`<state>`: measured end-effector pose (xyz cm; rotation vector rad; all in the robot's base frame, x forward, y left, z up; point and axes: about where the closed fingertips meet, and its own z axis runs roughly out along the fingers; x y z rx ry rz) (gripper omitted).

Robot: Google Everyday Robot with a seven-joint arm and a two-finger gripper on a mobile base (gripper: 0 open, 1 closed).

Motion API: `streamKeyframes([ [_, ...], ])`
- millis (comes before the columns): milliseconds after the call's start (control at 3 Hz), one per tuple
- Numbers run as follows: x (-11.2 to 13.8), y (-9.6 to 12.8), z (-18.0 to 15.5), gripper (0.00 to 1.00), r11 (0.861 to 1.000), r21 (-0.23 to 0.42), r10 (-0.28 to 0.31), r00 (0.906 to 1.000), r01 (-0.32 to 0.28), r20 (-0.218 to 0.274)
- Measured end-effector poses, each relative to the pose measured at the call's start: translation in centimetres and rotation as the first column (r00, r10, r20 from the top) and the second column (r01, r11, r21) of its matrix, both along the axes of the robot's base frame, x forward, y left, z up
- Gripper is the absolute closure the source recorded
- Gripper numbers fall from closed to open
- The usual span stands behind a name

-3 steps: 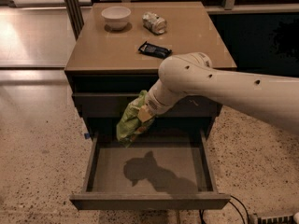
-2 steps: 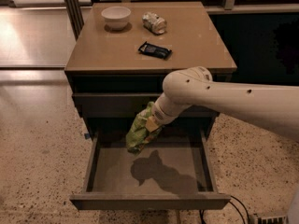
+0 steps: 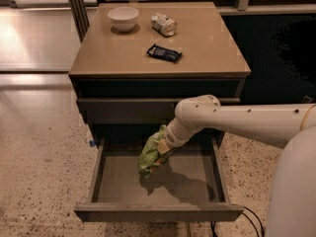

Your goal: Place green rice chip bag into middle drawer

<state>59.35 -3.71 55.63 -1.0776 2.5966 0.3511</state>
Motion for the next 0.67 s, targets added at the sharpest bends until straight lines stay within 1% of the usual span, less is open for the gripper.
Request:
streamKeyframes([
  [333,0.2,0.9,-3.6,1.00,0.997,0.065,-0.029,0.9986,0.032,-0.044],
  [667,0.0,1.8,-6.8,1.00,0.987,0.138,-0.064,0.9929,0.078,-0.101],
])
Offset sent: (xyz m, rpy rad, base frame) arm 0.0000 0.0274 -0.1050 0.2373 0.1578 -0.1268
